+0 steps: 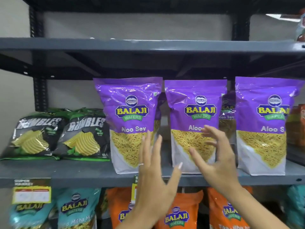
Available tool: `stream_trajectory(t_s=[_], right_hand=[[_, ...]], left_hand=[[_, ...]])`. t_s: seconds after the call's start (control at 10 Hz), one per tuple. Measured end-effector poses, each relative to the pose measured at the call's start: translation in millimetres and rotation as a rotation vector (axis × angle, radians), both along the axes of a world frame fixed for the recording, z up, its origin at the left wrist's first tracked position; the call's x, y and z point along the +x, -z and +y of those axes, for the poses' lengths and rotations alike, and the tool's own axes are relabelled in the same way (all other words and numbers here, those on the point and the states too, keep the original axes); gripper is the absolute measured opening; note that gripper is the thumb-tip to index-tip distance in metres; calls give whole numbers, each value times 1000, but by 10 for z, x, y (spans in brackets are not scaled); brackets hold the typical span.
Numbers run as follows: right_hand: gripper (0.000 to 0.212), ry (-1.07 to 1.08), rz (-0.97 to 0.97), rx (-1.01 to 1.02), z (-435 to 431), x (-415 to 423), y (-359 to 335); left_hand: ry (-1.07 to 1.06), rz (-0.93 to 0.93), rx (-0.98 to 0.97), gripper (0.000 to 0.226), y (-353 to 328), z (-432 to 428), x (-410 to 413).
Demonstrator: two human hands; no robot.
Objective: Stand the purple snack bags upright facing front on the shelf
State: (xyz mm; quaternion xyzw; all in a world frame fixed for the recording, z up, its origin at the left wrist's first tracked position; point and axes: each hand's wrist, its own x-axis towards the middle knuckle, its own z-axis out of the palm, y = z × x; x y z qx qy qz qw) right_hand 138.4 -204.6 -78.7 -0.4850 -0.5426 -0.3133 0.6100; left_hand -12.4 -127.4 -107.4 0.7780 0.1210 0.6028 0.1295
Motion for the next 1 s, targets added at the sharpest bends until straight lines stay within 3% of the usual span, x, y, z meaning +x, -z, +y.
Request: stream_trajectory(t_s=[0.1,0.2,0.3,0.4,0.6,0.8,0.9,1.0], right_hand=[[53,-124,-22,-180,288,-293,-58],[73,-198,117,-405,669,-439,-27],[104,-236,285,-546,961,-441,-53],[111,-388,419,-662,1106,-461,-120],[85,-430,425,-679,1228,-483,-91],[80,-435,441,-659,1253,-471,-67],[93,-397,421,-690,1231,-482,-67],[112,-308,384,-694,1140,-497,-126]], left_hand=[[-188,-192,-28,77,-120,424,-274],[-198,-201,-205,95,-263,842,-425],[-25,-38,-471,121,-293,1164,-464],[165,111,-593,131,-272,1306,-480],[314,143,-644,115,-296,1342,-519],[290,152,-639,116,-283,1384,-513],[120,118,-605,123,-274,1309,-489],[-141,9,-362,110,-251,1207,-513]])
